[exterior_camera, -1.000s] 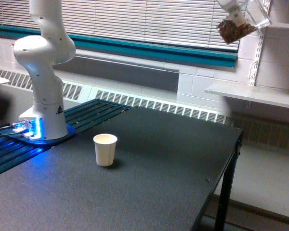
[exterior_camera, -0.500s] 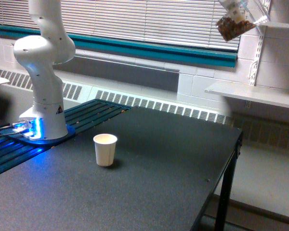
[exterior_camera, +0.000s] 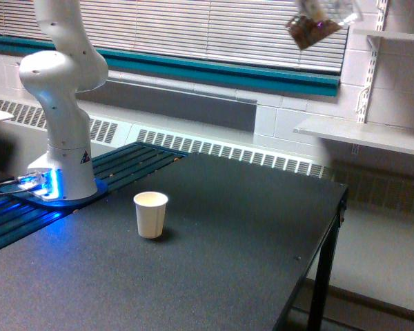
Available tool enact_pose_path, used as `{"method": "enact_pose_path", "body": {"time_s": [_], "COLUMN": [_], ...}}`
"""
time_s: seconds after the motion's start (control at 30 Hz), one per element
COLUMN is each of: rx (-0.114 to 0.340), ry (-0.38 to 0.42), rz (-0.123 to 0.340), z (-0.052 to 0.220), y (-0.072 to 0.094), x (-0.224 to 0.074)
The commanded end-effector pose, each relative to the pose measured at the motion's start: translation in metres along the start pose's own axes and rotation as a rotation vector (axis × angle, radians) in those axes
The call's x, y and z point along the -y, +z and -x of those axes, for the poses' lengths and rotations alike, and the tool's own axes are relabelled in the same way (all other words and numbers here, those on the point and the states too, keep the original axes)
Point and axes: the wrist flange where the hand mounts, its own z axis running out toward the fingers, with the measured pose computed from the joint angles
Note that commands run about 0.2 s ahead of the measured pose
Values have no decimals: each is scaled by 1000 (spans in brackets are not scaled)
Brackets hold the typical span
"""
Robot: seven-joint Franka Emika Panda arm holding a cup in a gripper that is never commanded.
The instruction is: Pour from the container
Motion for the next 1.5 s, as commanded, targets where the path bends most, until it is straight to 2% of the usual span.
{"method": "enact_pose_path", "body": {"time_s": [0.03,0.2,0.37,0.77,1.1,1.33,1.5], "rx": [-35,-57,-64,-59,5,70,92], "ry": [-50,-53,-32,-6,42,59,75], "rz": [32,69,84,123,164,211,250], "z": [6,18,33,80,130,172,198], "y": [-21,-36,-49,-75,-84,-85,-84], "x": [-29,-50,-68,-105,-133,-154,-168]}}
